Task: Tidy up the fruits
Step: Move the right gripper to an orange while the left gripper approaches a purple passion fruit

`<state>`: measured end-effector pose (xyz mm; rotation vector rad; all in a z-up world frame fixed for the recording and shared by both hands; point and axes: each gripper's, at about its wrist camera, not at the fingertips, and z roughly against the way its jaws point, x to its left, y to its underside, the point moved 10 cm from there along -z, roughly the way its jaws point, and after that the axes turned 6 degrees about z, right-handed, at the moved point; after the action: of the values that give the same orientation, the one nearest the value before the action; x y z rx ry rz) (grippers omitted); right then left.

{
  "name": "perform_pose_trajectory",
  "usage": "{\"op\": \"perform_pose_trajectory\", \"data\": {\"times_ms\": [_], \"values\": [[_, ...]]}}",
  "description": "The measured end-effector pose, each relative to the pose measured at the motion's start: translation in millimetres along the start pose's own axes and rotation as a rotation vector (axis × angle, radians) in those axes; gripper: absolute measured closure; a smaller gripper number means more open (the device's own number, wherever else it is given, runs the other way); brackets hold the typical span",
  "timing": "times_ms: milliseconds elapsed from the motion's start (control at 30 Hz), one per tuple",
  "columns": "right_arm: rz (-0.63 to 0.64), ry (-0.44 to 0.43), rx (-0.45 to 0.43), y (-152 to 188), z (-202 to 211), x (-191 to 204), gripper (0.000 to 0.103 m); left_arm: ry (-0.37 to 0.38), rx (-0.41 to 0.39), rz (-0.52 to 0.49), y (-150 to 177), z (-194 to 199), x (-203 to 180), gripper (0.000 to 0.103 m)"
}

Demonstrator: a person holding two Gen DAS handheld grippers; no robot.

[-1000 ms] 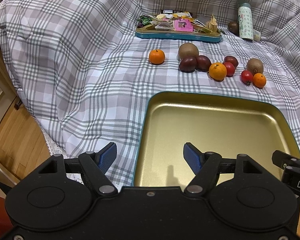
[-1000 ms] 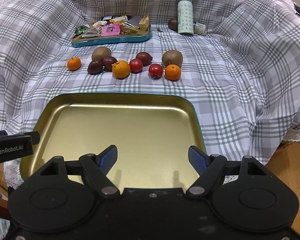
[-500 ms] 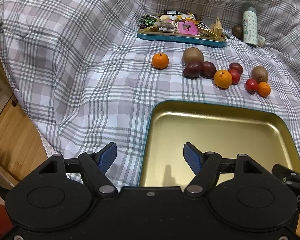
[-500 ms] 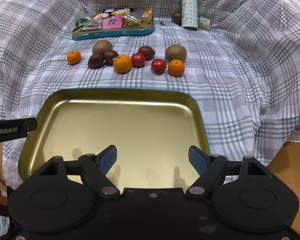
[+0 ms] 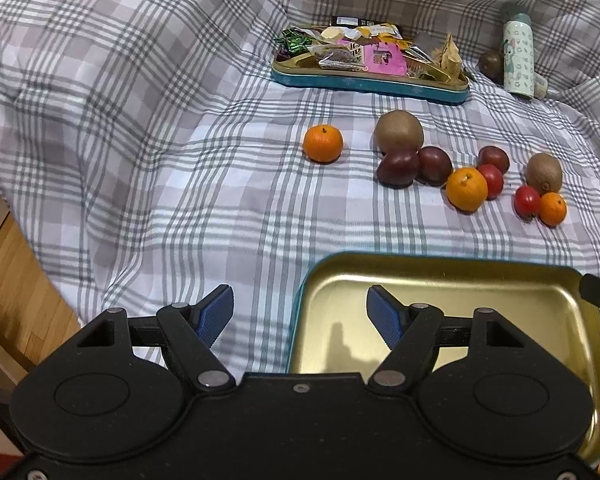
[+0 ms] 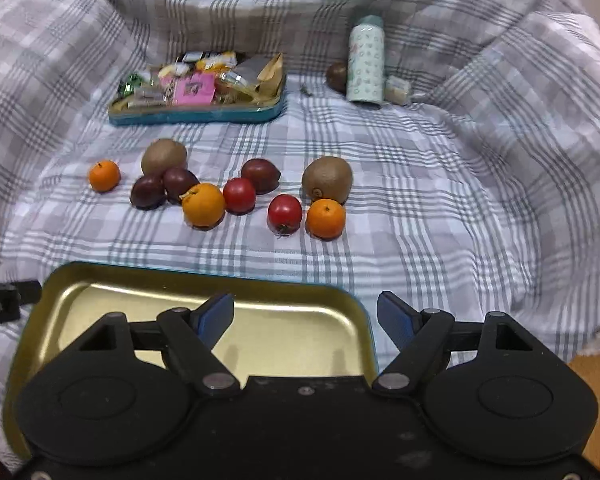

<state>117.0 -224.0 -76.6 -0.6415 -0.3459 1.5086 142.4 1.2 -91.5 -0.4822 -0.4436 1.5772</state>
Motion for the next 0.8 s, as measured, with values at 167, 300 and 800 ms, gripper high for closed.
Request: {"op": "perform_pose_trajectory", "data": {"times_ms": [167, 300, 800], "values": [[0.058, 0.021, 0.066, -15, -39, -8, 0.021, 0.002, 0.015, -0.006, -17, -17, -8, 0.029], [0.035, 0.029, 0.113, -25, -73, -22, 0.021, -0.004, 0.026, -0.023, -28, -33, -15, 0.029], [-0.033, -0.040, 0.226, -33, -136, -37, 0.018, 0.001, 0.107, -0.058, -45, -86, -37, 0.029]]}}
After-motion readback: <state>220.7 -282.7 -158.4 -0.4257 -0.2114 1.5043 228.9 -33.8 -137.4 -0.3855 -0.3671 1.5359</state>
